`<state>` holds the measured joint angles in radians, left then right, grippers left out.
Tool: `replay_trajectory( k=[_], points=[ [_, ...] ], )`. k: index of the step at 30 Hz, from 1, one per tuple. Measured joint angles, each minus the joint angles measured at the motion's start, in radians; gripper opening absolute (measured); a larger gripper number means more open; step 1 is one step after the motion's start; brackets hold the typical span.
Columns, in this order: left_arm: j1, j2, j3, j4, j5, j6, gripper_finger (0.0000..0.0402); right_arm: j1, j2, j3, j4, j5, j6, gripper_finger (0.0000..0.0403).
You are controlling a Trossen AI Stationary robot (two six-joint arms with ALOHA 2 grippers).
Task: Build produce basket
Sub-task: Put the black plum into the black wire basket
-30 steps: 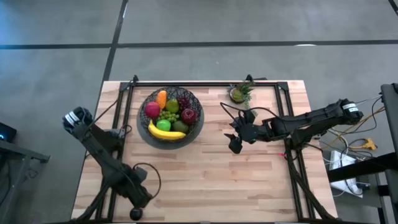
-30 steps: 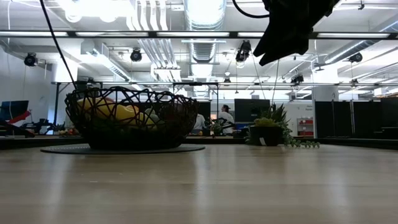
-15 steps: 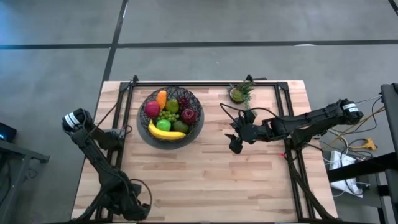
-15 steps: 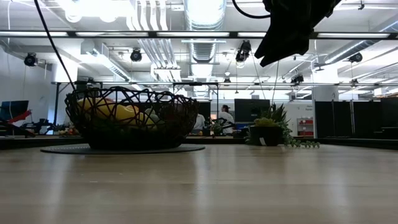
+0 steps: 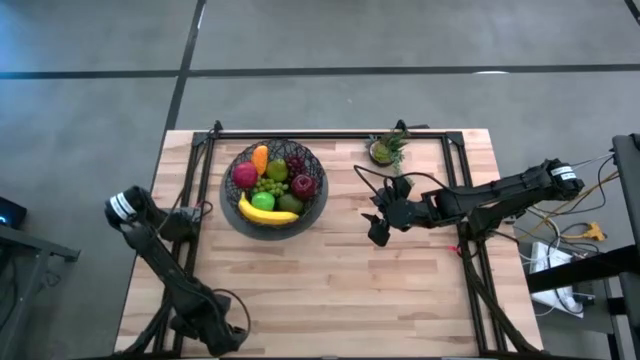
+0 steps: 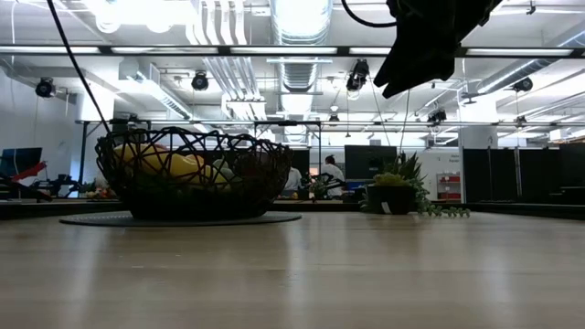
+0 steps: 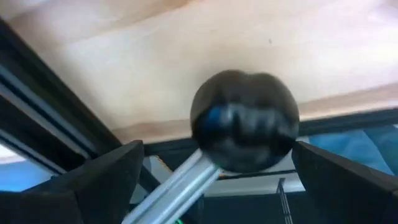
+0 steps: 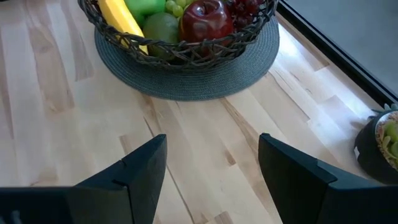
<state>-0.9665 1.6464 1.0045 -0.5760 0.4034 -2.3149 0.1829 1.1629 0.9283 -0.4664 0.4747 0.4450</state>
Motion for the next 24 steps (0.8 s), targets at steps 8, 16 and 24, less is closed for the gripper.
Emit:
replay_trajectory(
  k=[8, 16, 24],
  points=[
    [0.000, 0.051, 0.000, 0.017, 0.000, 0.031, 0.0337, 0.000, 0.000, 0.000, 0.003, 0.000, 0.002, 0.0237],
    [0.006, 0.062, 0.000, 0.018, -0.045, 0.100, 0.0251, 0.000, 0.000, 0.000, 0.008, 0.000, 0.020, 0.0237],
    [0.042, -0.039, 0.032, -0.106, -0.335, 0.105, 0.0231, 0.000, 0.000, 0.000, 0.036, -0.001, 0.035, 0.0237]
  ],
)
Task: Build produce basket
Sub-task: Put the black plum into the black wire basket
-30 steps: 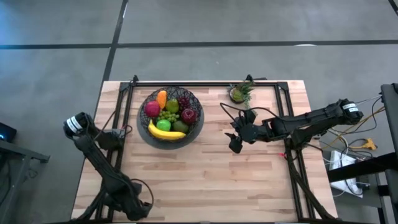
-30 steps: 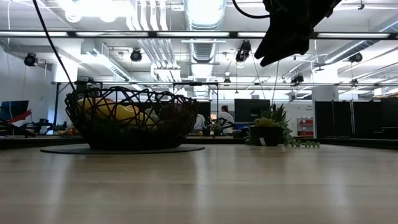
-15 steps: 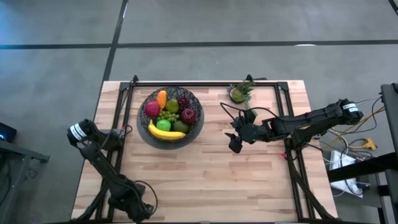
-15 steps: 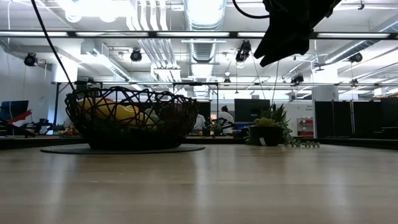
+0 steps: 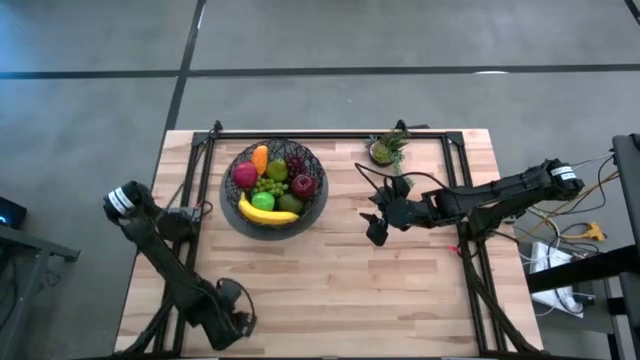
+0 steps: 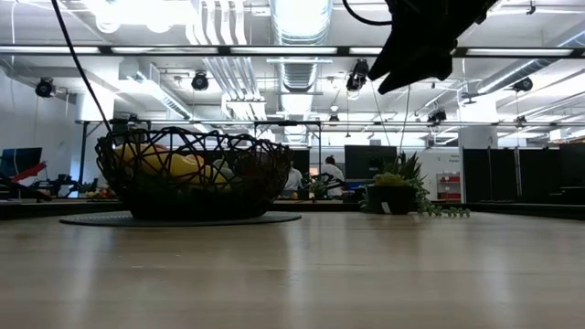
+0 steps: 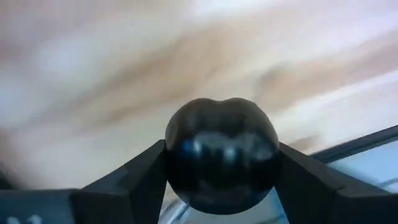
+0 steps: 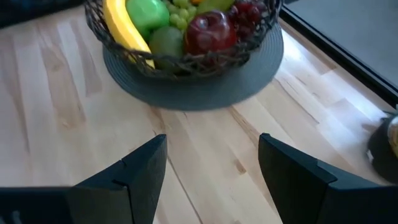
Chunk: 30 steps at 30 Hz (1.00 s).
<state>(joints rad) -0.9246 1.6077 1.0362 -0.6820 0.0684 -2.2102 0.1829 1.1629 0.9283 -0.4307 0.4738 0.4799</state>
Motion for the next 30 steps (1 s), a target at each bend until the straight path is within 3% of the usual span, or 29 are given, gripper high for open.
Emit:
replay_trajectory(
  k=[6, 9, 15, 19, 24, 30],
  points=[
    [0.131, -0.165, 0.010, -0.071, -0.433, 0.210, 0.0234, 0.000, 0.000, 0.000, 0.055, 0.000, -0.001, 0.0237],
    [0.271, -0.243, 0.011, -0.068, -0.529, 0.431, 0.0234, 0.000, 0.000, 0.000, 0.083, 0.000, 0.000, 0.0237],
    [0.629, -0.335, 0.017, 0.005, -0.550, 0.957, 0.0234, 0.000, 0.000, 0.000, 0.107, -0.001, 0.006, 0.0237],
    [0.838, -0.337, 0.013, 0.017, -0.547, 1.209, 0.0234, 0.000, 0.000, 0.000, 0.107, -0.002, 0.041, 0.0237],
    [1.010, -0.302, -0.011, 0.010, -0.527, 1.324, 0.0235, 0.002, 0.000, 0.000, 0.107, -0.002, 0.052, 0.0237],
    [1.087, -0.238, -0.028, 0.025, -0.486, 1.354, 0.0235, 0.003, 0.000, 0.000, 0.105, -0.002, 0.071, 0.0237]
  ],
)
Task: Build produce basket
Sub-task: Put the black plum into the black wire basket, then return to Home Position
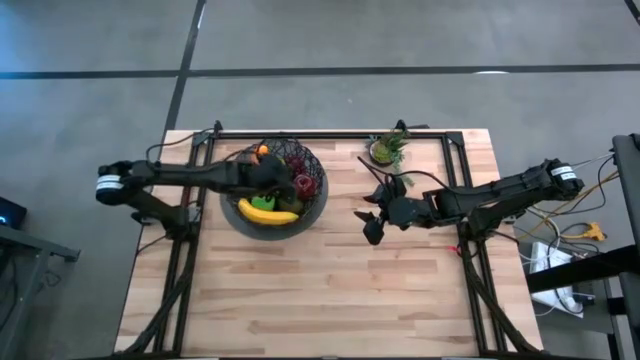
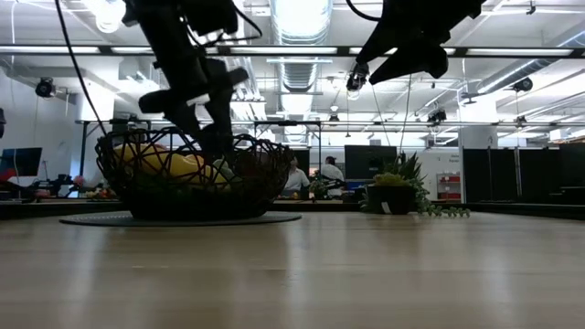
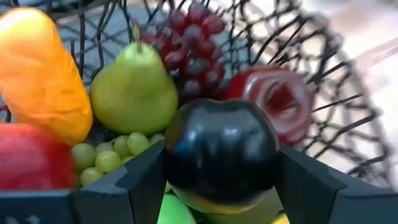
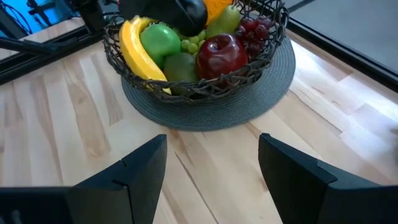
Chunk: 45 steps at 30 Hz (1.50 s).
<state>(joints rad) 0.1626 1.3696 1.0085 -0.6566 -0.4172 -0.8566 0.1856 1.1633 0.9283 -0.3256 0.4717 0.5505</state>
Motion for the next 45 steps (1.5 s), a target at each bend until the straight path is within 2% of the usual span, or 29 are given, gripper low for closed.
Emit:
replay_trajectory(
  k=[7, 14, 20, 27, 33, 37, 40, 45],
  points=[
    [0.006, 0.095, 0.000, -0.005, 0.055, 0.000, 0.0243, 0.000, 0.000, 0.000, -0.001, 0.000, -0.011, 0.0237],
    [0.033, 0.115, 0.000, -0.010, 0.119, 0.007, 0.0311, 0.000, 0.000, 0.000, -0.007, 0.000, -0.010, 0.0237],
    [0.060, 0.049, 0.012, -0.022, 0.153, 0.006, 0.0351, 0.000, -0.003, 0.000, -0.041, -0.003, -0.001, 0.0237],
    [0.000, -0.125, 0.039, -0.020, 0.018, 0.000, 0.0354, 0.000, -0.060, 0.000, -0.218, -0.023, 0.081, 0.0237],
    [-0.120, -0.245, 0.011, 0.018, -0.124, -0.038, 0.0354, 0.017, -0.164, 0.000, -0.355, -0.151, 0.083, 0.0237],
    [-0.195, -0.260, -0.002, 0.022, -0.203, -0.083, 0.0354, 0.051, -0.238, -0.018, -0.378, -0.166, -0.021, 0.0237],
    [-0.224, -0.241, -0.002, 0.027, -0.223, -0.105, 0.0354, 0.052, -0.297, -0.065, -0.358, -0.181, -0.045, 0.0230],
    [-0.239, -0.190, -0.002, 0.054, -0.220, -0.107, 0.0354, 0.052, -0.427, -0.207, -0.246, -0.253, 0.002, 0.0177]
  ],
)
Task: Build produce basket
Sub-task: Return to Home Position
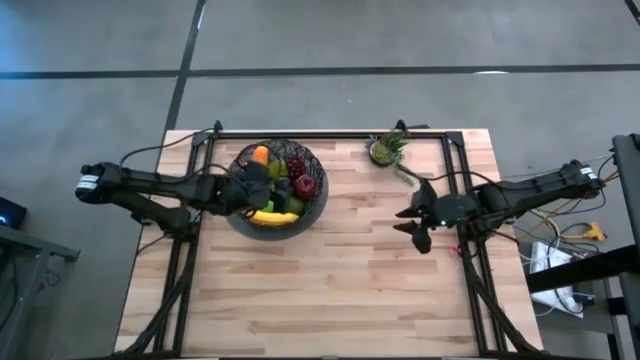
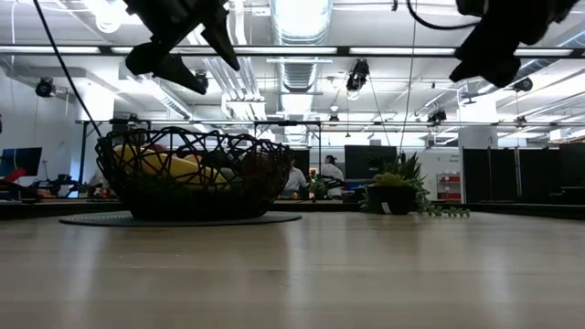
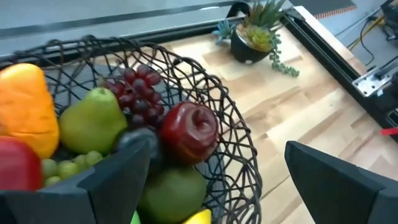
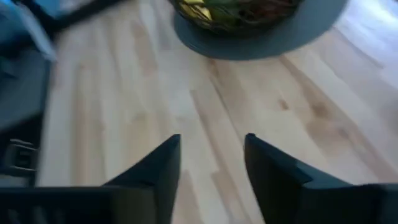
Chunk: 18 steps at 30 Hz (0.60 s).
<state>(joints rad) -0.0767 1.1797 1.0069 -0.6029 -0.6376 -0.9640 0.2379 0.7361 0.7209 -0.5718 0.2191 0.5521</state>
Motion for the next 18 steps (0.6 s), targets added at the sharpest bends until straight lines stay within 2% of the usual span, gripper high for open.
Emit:
replay_trajectory(
  k=[5, 10, 18],
  points=[
    [-0.001, 0.044, 0.000, 0.041, 0.041, 0.000, 0.0354, 0.000, -0.171, -0.161, 0.188, -0.082, 0.016, 0.0093],
    [-0.002, 0.062, 0.000, 0.069, 0.082, 0.001, 0.0354, 0.000, -0.344, -0.262, 0.261, -0.157, 0.055, 0.0021],
    [-0.002, 0.053, 0.000, 0.074, 0.098, 0.000, 0.0355, 0.000, -0.572, -0.333, 0.263, -0.153, -0.010, 0.0009]
  ],
)
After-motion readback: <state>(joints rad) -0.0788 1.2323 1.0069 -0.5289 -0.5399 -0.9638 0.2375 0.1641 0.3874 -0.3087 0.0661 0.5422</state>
